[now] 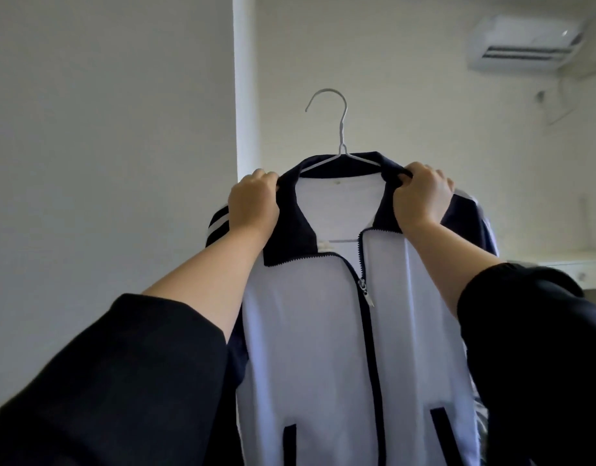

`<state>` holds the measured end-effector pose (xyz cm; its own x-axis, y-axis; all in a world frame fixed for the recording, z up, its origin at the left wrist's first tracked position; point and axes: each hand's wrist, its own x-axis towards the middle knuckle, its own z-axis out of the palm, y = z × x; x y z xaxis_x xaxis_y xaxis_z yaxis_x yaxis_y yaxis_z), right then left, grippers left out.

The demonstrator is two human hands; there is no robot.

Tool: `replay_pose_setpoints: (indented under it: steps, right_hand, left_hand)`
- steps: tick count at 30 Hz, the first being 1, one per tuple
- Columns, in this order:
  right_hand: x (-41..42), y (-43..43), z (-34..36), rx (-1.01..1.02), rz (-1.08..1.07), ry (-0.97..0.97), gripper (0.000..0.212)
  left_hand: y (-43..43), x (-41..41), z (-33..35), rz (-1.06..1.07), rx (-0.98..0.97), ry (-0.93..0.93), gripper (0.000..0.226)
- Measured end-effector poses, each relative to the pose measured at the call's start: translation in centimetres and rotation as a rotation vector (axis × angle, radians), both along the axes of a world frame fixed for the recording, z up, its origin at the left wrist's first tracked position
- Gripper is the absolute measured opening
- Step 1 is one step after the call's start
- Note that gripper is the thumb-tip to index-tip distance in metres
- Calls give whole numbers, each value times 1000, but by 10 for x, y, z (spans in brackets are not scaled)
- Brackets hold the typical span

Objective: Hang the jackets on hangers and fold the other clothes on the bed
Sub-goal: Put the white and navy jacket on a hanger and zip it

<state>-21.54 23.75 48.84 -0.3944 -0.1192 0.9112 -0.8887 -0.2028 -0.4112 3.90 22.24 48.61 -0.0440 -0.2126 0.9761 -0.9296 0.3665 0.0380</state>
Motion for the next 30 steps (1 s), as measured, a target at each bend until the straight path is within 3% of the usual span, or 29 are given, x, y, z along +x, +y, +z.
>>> replay_pose_setpoints:
  steps: [6,17,22,26,30]
  right_hand:
    - [-37,-23,-47,174,-11,14,17]
    - [-89,-129,-295,667,-44,-7,7]
    - [-92,-165,-376,782,-79,-8,17]
    - [-87,-187,-420,873,-45,19,21]
    - [-80,-209,-440,896,63,-158,26]
  left_hand:
    - [-33,-35,-51,-34,134,11,17]
    - [-151,-96,-285,26,653,-1,15]
    - [-184,-99,-364,66,774,-72,19]
    - [-202,-101,-418,41,923,120,17]
    - [-225,-107,-450,-106,988,407,23]
